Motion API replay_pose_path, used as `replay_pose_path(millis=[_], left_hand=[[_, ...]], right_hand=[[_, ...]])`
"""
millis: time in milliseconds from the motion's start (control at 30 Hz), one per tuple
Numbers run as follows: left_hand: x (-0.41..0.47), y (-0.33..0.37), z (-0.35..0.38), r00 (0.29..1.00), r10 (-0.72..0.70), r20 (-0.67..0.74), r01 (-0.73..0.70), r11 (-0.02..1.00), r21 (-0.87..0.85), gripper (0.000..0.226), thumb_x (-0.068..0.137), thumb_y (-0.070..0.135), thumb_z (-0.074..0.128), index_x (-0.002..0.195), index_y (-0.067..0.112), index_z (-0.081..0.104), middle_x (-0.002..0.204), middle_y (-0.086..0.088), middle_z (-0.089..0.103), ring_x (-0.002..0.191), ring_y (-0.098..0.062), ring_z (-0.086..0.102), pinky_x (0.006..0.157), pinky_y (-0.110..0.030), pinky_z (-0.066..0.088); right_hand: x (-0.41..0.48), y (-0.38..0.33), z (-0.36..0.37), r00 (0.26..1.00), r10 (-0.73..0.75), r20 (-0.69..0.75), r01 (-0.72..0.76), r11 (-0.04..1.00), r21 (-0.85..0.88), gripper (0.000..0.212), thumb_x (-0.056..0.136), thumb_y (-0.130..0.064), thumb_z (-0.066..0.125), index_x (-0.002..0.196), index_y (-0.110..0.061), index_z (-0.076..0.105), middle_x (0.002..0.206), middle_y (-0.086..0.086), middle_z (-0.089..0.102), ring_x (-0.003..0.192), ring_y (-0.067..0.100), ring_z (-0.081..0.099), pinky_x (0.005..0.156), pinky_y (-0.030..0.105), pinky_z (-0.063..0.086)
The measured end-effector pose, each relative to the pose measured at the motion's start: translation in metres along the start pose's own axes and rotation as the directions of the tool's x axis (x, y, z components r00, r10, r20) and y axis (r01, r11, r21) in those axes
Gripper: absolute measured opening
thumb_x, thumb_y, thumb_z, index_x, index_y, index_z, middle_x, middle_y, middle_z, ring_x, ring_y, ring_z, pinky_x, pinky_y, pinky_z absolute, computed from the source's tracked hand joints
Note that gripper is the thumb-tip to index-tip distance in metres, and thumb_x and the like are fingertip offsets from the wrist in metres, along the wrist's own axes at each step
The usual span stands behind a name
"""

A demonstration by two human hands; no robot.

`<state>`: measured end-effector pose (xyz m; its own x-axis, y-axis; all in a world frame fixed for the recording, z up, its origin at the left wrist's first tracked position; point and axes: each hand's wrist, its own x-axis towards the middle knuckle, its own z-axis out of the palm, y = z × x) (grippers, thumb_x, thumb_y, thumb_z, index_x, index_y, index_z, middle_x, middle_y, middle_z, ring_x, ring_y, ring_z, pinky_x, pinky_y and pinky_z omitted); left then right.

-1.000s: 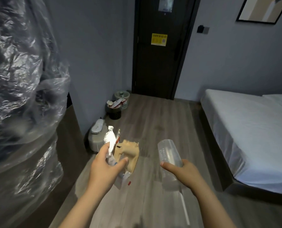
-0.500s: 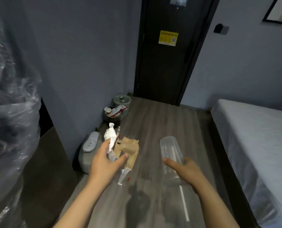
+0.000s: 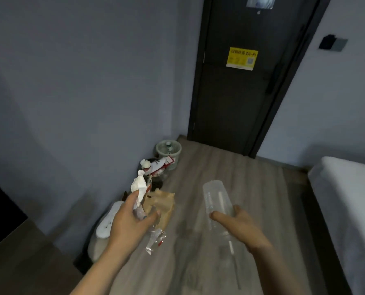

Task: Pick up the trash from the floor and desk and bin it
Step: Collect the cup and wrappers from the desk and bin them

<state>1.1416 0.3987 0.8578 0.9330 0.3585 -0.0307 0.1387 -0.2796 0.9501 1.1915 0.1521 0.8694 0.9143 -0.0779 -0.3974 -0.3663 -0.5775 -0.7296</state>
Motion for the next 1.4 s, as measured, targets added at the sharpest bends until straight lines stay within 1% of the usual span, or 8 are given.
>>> replay_pose_path(millis=[367, 533, 667, 800, 900, 1067, 1200, 1400], left_hand=[[0.190, -0.012, 0.053, 0.988, -0.100, -0.117, 0.104, 0.994, 0.027, 0.048, 0.072, 0.016, 0.079, 0.096, 0.049, 0.053, 0.082, 0.020, 0.067, 0.079, -0.004, 0.061, 0.069, -0.022, 0.044], [0.303, -0.025, 0.062, 0.986, -0.124, -0.111, 0.127, 0.992, 0.018, 0.052, 0.073, 0.015, 0.077, 0.097, 0.052, 0.049, 0.086, 0.039, 0.060, 0.078, 0.008, 0.060, 0.070, -0.021, 0.045], [0.395, -0.018, 0.057, 0.990, -0.117, -0.081, 0.122, 0.991, 0.056, 0.052, 0.074, 0.013, 0.077, 0.109, 0.038, 0.049, 0.080, 0.022, 0.061, 0.075, 0.005, 0.056, 0.063, -0.010, 0.038], [0.476, -0.020, 0.058, 0.989, -0.128, -0.072, 0.134, 0.988, 0.078, 0.054, 0.073, 0.015, 0.078, 0.119, 0.029, 0.052, 0.088, 0.022, 0.057, 0.083, -0.007, 0.056, 0.069, -0.020, 0.039], [0.518, -0.029, 0.061, 0.985, -0.161, -0.062, 0.167, 0.981, 0.100, 0.056, 0.073, 0.018, 0.079, 0.121, 0.026, 0.051, 0.093, 0.017, 0.061, 0.083, 0.002, 0.056, 0.067, -0.012, 0.039], [0.593, -0.049, 0.071, 0.965, -0.250, -0.079, 0.260, 0.950, 0.173, 0.061, 0.073, 0.027, 0.079, 0.123, 0.023, 0.044, 0.104, 0.002, 0.060, 0.096, -0.021, 0.059, 0.067, -0.022, 0.041], [0.654, -0.073, 0.085, 0.938, -0.334, -0.088, 0.346, 0.912, 0.220, 0.071, 0.072, 0.028, 0.080, 0.131, 0.017, 0.044, 0.116, -0.002, 0.060, 0.107, -0.023, 0.057, 0.082, -0.029, 0.041], [0.760, -0.117, 0.130, 0.878, -0.465, -0.114, 0.475, 0.817, 0.327, 0.064, 0.078, 0.031, 0.075, 0.131, 0.017, 0.042, 0.112, -0.001, 0.058, 0.092, -0.014, 0.051, 0.076, -0.023, 0.037]], right_hand=[[0.213, -0.072, 0.002, 0.996, -0.004, 0.085, 0.009, 0.999, -0.051, 0.071, 0.074, -0.040, 0.078, 0.124, -0.005, 0.042, 0.114, 0.009, 0.057, 0.098, 0.023, 0.062, 0.078, 0.037, 0.055], [0.314, -0.126, 0.021, 0.998, 0.017, 0.066, -0.017, 1.000, -0.011, 0.079, 0.073, -0.039, 0.080, 0.129, -0.005, 0.035, 0.122, 0.010, 0.053, 0.103, 0.025, 0.058, 0.084, 0.038, 0.053], [0.383, -0.182, 0.031, 0.998, 0.016, 0.055, -0.014, 1.000, -0.028, 0.081, 0.073, -0.044, 0.079, 0.131, -0.007, 0.037, 0.113, 0.003, 0.048, 0.095, 0.019, 0.054, 0.073, 0.029, 0.047], [0.450, -0.222, 0.042, 0.999, 0.004, 0.040, -0.001, 0.996, -0.093, 0.077, 0.072, -0.046, 0.079, 0.128, -0.012, 0.041, 0.108, 0.001, 0.048, 0.091, 0.019, 0.054, 0.075, 0.032, 0.047], [0.495, -0.242, 0.054, 0.998, 0.029, 0.051, -0.024, 0.995, -0.094, 0.071, 0.070, -0.045, 0.081, 0.124, -0.015, 0.045, 0.107, 0.003, 0.055, 0.082, 0.016, 0.057, 0.070, 0.032, 0.052], [0.590, -0.274, 0.080, 0.992, 0.028, 0.120, -0.015, 0.994, -0.106, 0.072, 0.071, -0.045, 0.080, 0.127, -0.015, 0.046, 0.113, 0.004, 0.057, 0.079, 0.013, 0.058, 0.056, 0.024, 0.045], [0.673, -0.296, 0.104, 0.983, 0.024, 0.181, 0.002, 0.990, -0.144, 0.071, 0.069, -0.046, 0.080, 0.126, -0.015, 0.051, 0.117, 0.005, 0.060, 0.094, 0.019, 0.061, 0.073, 0.032, 0.053], [0.817, -0.320, 0.149, 0.952, 0.045, 0.302, 0.036, 0.965, -0.258, 0.066, 0.072, -0.044, 0.078, 0.126, -0.013, 0.056, 0.118, 0.006, 0.063, 0.092, 0.018, 0.058, 0.076, 0.030, 0.049]])
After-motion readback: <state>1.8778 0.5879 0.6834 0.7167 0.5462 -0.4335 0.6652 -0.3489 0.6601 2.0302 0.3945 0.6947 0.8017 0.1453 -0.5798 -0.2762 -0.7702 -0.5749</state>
